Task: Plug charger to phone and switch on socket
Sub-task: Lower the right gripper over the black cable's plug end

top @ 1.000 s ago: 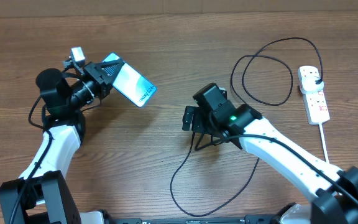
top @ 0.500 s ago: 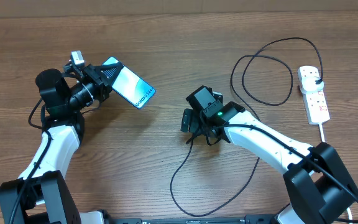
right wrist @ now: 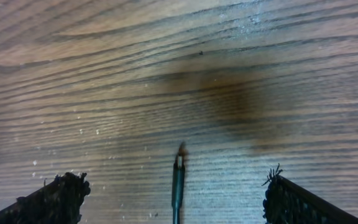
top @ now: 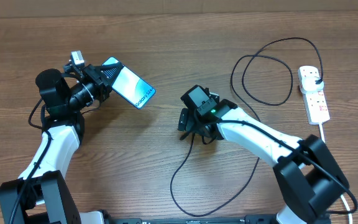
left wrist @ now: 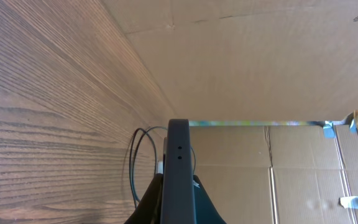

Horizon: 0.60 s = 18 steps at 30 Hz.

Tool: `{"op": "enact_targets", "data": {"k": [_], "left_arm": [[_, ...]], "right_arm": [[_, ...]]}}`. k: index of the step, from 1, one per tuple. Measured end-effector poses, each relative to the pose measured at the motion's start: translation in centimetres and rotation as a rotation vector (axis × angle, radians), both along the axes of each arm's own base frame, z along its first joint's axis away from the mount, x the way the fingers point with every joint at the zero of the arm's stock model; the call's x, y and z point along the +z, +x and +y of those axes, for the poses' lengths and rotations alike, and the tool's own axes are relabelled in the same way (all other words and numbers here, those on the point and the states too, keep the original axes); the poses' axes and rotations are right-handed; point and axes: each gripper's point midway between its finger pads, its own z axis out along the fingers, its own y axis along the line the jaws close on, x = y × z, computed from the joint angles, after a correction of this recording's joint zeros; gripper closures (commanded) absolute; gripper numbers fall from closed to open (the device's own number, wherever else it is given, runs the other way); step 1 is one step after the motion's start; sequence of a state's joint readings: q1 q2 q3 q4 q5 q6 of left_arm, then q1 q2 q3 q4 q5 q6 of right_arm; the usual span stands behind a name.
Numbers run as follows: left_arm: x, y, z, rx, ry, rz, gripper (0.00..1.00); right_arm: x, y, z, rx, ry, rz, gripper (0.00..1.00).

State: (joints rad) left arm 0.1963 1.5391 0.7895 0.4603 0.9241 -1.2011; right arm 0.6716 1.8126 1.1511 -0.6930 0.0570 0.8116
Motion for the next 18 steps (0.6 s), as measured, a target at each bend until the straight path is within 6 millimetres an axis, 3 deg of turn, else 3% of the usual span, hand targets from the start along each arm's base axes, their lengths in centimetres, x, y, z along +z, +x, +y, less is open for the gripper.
{"op": "enact_targets", "data": {"k": [18], "left_arm": [[0.0,0.1,0.2,0.011,0.003,0.001,0.96]], "right_arm": [[-2.2,-0.7,-0.8,-0.003,-0.08,0.069,0.13]]}}
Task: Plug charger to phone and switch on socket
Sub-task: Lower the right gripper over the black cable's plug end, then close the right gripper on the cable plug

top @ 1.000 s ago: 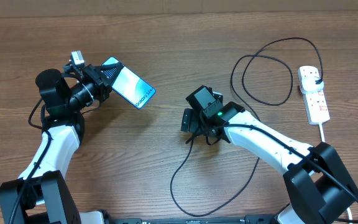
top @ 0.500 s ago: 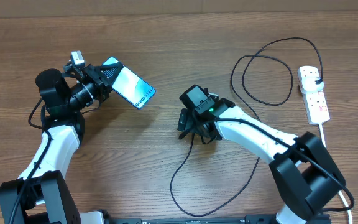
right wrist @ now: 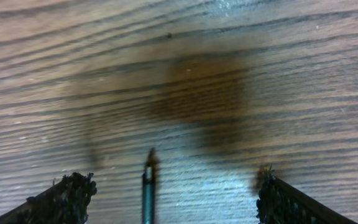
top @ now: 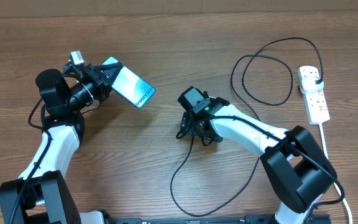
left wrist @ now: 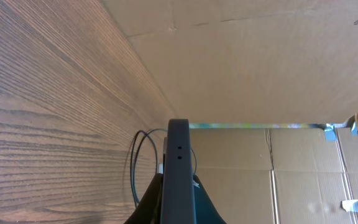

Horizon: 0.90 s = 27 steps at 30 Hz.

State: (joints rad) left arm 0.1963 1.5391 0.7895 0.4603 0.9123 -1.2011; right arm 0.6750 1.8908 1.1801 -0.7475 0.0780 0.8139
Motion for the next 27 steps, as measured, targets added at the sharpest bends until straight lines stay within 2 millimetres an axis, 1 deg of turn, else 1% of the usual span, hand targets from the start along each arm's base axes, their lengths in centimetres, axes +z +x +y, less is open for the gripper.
{"op": "enact_targets", "data": {"k": [2,7,11,15,18,22,25,27], "left_arm": [[0.0,0.0,0.0,0.001,0.0,0.0,0.96],[0.0,0.1,0.1,0.005,0.002,0.0,0.96],[0.0,0.1,0.1,0.008,0.002,0.0,0.96],[0.0,0.1,0.1,0.011,0.003,0.001,0.96],[-0.1,0.2,0.2,0.018,0.005,0.001,0.96],[-0.1,0.3,0.3,0.024,0.007,0.001,0.96],[-0.1,0.3,0.3,0.025,0.007,0.002,0.96],[-0.1,0.3,0.3,0.026,0.007,0.002,0.96]], "right_arm": [[-0.4,-0.1,-0.1,0.003,-0.008,0.009,0.16],[-0.4,0.1,0.0,0.003,-0.008,0.005,0.18],[-0.3,0.3,0.4,0.004,0.01,0.0,0.26],[-0.3,0.3,0.9,0.008,0.031,0.003,0.27],[-0.3,0.3,1.0,0.009,0.037,0.006,0.36],[-0.4,0.2,1.3,0.016,0.045,0.012,0.44],[-0.4,0.0,1.8,0.022,0.05,0.014,0.46],[-0.4,-0.1,2.1,0.029,0.052,0.013,0.49]]}}
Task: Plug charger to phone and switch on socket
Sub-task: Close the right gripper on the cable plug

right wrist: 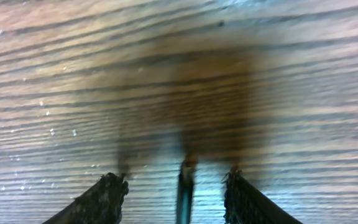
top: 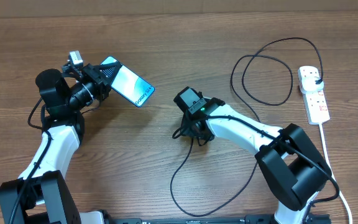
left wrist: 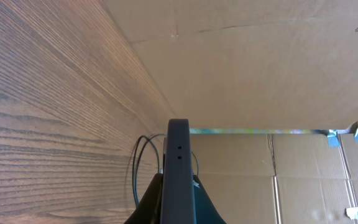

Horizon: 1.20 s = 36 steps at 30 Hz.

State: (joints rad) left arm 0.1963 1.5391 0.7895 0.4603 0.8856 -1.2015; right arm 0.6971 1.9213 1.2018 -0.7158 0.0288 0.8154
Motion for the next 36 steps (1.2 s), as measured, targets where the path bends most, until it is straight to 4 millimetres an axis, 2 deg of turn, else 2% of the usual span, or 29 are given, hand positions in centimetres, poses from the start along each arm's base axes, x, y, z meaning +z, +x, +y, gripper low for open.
{"op": "enact_targets", "data": {"k": [7,11,17,32,36], "left_arm": [[0.0,0.0,0.0,0.0,0.0,0.0,0.96],[0.0,0.0,0.0,0.0,0.0,0.0,0.96],[0.0,0.0,0.0,0.0,-0.001,0.002,0.96],[0.0,0.0,0.0,0.003,-0.021,0.017,0.96],[0.0,0.0,0.0,0.003,-0.021,0.017,0.96]], "right_arm": [[0.0,-0.3,0.4,-0.011,0.014,0.013,0.55],[-0.1,-0.4,0.5,-0.02,0.02,0.022,0.64],[-0.1,-0.7,0.5,-0.032,0.025,0.038,0.7],[-0.3,-1.2,0.9,-0.03,0.05,0.068,0.96],[-0.3,-1.3,1.1,-0.027,0.061,0.076,0.96]]}}
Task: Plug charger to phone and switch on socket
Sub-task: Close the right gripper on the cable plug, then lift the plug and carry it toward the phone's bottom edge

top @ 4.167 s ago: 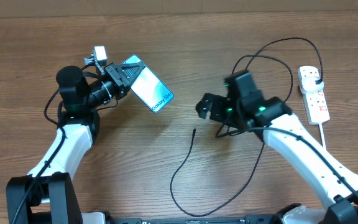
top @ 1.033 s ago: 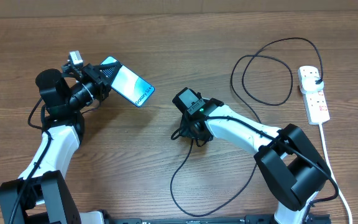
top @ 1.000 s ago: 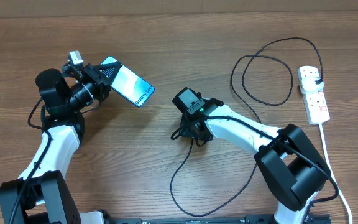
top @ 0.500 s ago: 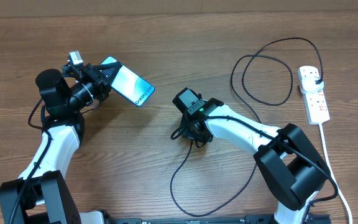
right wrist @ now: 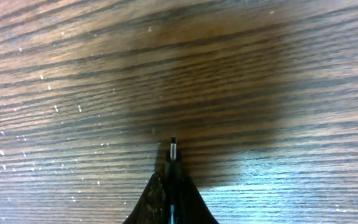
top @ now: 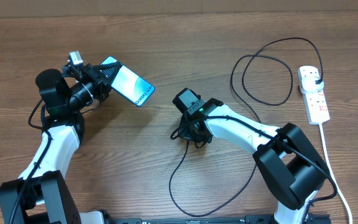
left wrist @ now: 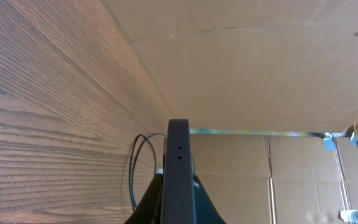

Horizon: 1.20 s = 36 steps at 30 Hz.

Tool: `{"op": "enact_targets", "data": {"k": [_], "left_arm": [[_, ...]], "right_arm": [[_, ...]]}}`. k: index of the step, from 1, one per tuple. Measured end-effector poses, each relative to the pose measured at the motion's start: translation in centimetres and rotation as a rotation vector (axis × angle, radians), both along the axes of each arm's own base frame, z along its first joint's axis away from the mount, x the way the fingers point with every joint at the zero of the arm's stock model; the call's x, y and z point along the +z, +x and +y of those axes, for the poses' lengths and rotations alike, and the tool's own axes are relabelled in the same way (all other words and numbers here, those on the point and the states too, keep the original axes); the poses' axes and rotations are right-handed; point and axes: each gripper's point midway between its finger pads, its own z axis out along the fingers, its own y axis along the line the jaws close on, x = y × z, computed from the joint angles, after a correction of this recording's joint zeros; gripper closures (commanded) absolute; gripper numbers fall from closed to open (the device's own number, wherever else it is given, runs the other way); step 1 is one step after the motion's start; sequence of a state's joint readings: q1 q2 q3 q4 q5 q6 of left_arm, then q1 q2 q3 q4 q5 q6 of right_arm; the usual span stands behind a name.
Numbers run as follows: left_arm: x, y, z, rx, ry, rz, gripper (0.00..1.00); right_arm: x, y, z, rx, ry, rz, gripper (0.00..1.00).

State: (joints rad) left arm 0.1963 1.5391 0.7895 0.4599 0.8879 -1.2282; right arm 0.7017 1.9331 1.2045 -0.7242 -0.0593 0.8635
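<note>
My left gripper [top: 102,79] is shut on the phone [top: 128,86] and holds it tilted above the table at the left; in the left wrist view the phone's dark edge [left wrist: 178,168] points away from the camera. The black charger cable [top: 180,163] runs from the white socket strip [top: 314,95] at the right, loops, and ends at the middle of the table. There my right gripper [top: 183,132] is shut on the cable's plug [right wrist: 173,151], whose metal tip sticks out past the fingers just above the wood.
The cable makes a large loop [top: 267,70] at the back right and a long curve toward the front edge. A second white lead [top: 330,168] runs from the strip down the right side. Cardboard walls [left wrist: 260,81] stand behind the table.
My right gripper's fingers stood a little apart on either side of the plug; now they are shut on it. The left gripper and phone have not moved.
At first my right gripper was wide open over the plug at the table's middle. It then sat slightly further left, still open, then with narrower fingers round the plug, and now grips it. The left gripper held the phone up throughout.
</note>
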Motion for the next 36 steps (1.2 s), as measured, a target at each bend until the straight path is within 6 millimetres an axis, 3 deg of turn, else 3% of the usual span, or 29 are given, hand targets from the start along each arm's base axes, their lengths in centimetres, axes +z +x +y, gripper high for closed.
{"op": "enact_targets", "data": {"k": [9,16,21,26,30,36], "left_arm": [[0.1,-0.1,-0.2,-0.013,-0.004,-0.001,0.96],[0.3,-0.4,-0.5,-0.041,-0.009,-0.012,0.96],[1.4,-0.7,-0.9,-0.085,-0.006,-0.072,0.96],[3.8,-1.2,-0.6,-0.134,-0.012,-0.179,0.96],[5.6,-1.7,0.0,-0.159,-0.019,-0.251,0.96],[6.6,-2.1,0.5,-0.173,-0.04,-0.272,0.96]], "right_arm": [[0.9,0.9,2.7,0.102,0.176,-0.005,0.96],[3.3,2.6,5.5,0.218,0.424,-0.046,0.96],[6.5,4.9,6.6,0.272,0.656,-0.103,0.96],[11.1,7.2,7.0,0.392,0.901,-0.226,0.96],[14.0,7.3,7.4,0.51,1.033,-0.303,0.96],[17.4,5.3,7.9,0.707,1.203,-0.356,0.96]]}}
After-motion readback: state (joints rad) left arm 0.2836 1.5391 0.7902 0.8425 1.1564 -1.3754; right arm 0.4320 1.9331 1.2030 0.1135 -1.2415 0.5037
